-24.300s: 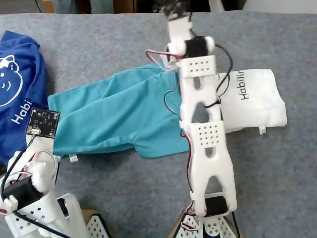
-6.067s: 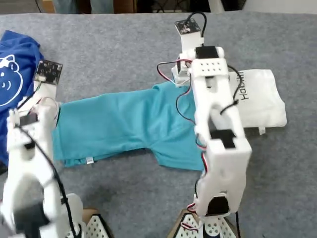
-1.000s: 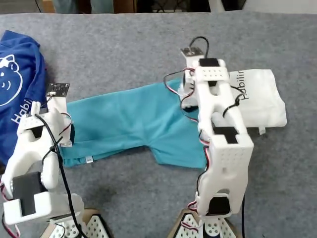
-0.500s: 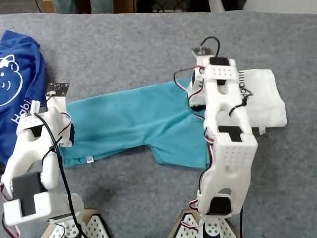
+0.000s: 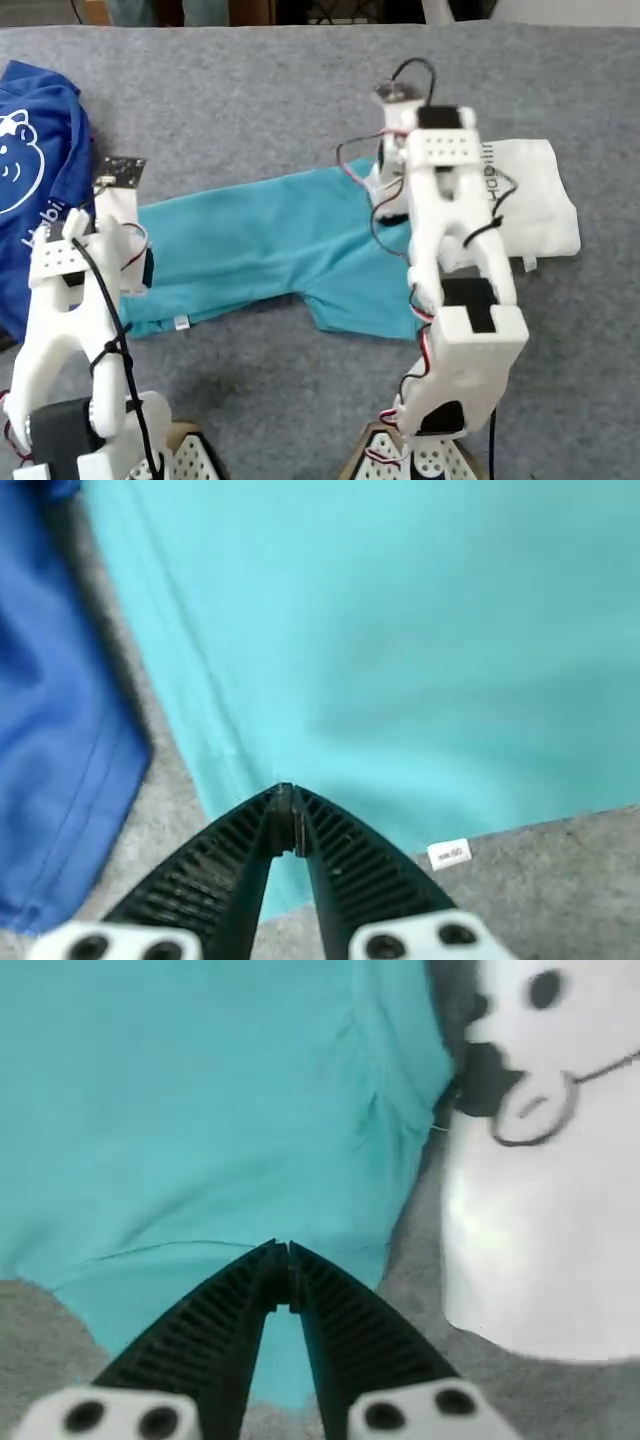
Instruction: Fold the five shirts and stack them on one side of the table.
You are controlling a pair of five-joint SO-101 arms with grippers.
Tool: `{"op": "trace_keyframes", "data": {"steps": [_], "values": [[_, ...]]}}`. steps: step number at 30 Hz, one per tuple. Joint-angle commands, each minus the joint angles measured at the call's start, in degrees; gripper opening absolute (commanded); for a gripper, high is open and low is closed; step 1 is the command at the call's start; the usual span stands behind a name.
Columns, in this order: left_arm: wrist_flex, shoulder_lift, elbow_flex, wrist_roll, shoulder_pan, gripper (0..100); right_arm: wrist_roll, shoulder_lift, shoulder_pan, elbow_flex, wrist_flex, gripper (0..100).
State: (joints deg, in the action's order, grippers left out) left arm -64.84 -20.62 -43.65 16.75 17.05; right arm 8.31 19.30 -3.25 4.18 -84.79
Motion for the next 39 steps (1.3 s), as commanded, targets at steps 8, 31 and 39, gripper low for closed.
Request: {"op": "trace_keyframes", "data": {"steps": [8,31,39], "values": [[11.52,-1.93,-11.03,-0.18,-1.45,3,0.09,-2.95,6.42,-20.53,20.48,1.4],[-9.58,-2.64,4.53,-0.18,-0.84,3,3.52,-16.31,-1.32,-12.35,5.10,1.5],[-10.55,-3.16,-0.84,3.08,-0.75,3,12.84,-22.46,-2.73,-15.96,-1.67,1.5]]}}
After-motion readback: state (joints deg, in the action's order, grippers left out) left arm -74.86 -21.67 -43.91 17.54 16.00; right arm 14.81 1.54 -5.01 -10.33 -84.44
